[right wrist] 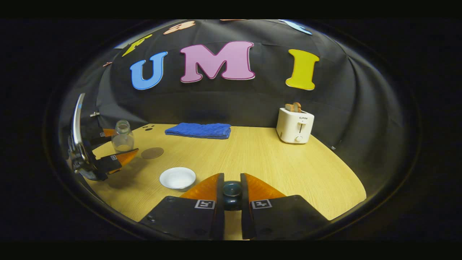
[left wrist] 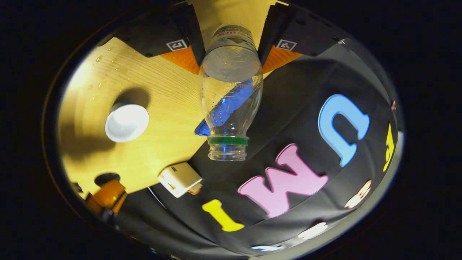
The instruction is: Open the teacup lid with one hand, grasp the water bottle and pour water into the teacup with the other hand; after pouring, place the water bottle on the coaster and then close the teacup lid.
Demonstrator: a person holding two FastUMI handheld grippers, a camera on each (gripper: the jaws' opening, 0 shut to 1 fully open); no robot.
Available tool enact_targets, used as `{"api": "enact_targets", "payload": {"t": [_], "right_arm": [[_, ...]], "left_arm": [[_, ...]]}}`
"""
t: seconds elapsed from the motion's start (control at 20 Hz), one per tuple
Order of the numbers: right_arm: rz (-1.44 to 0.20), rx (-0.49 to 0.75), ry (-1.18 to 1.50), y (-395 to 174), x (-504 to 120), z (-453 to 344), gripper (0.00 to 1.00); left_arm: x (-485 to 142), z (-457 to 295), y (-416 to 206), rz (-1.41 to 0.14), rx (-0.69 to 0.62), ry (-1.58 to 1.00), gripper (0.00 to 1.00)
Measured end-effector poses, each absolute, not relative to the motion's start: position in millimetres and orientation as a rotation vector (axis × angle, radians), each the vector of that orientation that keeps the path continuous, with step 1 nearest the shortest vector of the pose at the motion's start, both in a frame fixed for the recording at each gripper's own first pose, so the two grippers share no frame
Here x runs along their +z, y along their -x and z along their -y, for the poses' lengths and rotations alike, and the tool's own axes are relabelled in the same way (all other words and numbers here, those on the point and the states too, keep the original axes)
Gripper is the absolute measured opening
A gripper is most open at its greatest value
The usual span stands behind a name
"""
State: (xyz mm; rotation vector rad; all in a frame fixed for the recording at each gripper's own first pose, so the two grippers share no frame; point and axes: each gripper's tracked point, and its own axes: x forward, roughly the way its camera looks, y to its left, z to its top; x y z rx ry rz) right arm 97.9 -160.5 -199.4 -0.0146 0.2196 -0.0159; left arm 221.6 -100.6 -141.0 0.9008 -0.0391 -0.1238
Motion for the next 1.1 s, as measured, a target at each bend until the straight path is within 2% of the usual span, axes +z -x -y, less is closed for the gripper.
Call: {"api": "enact_targets", "payload": {"t": [0.05,0.1,0.35,0.4,0.5,0.55,0.6,0.65,0.8,0.85,0.9,0.95,1.0,1.1], "right_arm": [[-0.222,-0.020,0.012,-96.9,-201.6,166.1,0.26],[-0.227,-0.025,0.013,-95.6,-205.1,171.4,0.22],[-0.243,-0.046,0.004,-91.7,-215.2,189.6,0.22],[-0.243,-0.050,0.002,-91.3,-215.7,191.6,0.17],[-0.241,-0.056,-0.004,-88.4,-216.9,194.4,0.26],[-0.243,-0.055,-0.009,-87.8,-219.3,193.5,0.17],[-0.244,-0.054,-0.010,-87.1,-220.6,193.2,0.27],[-0.246,-0.053,-0.008,-87.4,-221.1,193.1,0.17],[-0.249,-0.048,-0.006,-86.0,-224.3,191.6,0.17],[-0.249,-0.045,-0.009,-87.3,-225.4,190.4,0.22],[-0.250,-0.043,-0.014,-86.8,-226.0,189.2,0.17],[-0.252,-0.040,-0.016,-85.2,-227.1,187.6,0.17],[-0.253,-0.038,-0.015,-84.9,-227.5,186.8,0.27],[-0.254,-0.034,-0.013,-85.6,-227.7,185.3,0.27]], "left_arm": [[-149.4,103.4,-223.8,0.016,-0.133,-0.930,0.74],[-157.0,105.8,-225.9,-0.002,-0.146,-0.954,0.74],[-172.0,126.2,-233.6,-0.006,-0.185,-1.150,0.74],[-176.1,128.3,-235.2,-0.009,-0.203,-1.181,0.74],[-184.4,135.5,-238.6,-0.015,-0.237,-1.258,0.74],[-185.8,137.6,-238.8,-0.011,-0.243,-1.304,0.74],[-185.3,136.6,-238.8,-0.001,-0.244,-1.346,0.74],[-183.9,137.4,-240.0,0.010,-0.243,-1.381,0.73],[-179.9,136.2,-243.7,0.032,-0.222,-1.460,0.74],[-179.9,136.6,-243.4,0.040,-0.217,-1.487,0.74],[-180.1,135.9,-244.1,0.043,-0.217,-1.507,0.74],[-179.9,135.7,-245.2,0.040,-0.212,-1.521,0.74],[-179.3,134.7,-246.0,0.038,-0.209,-1.535,0.74],[-177.5,134.0,-248.4,0.043,-0.200,-1.571,0.74]]}}
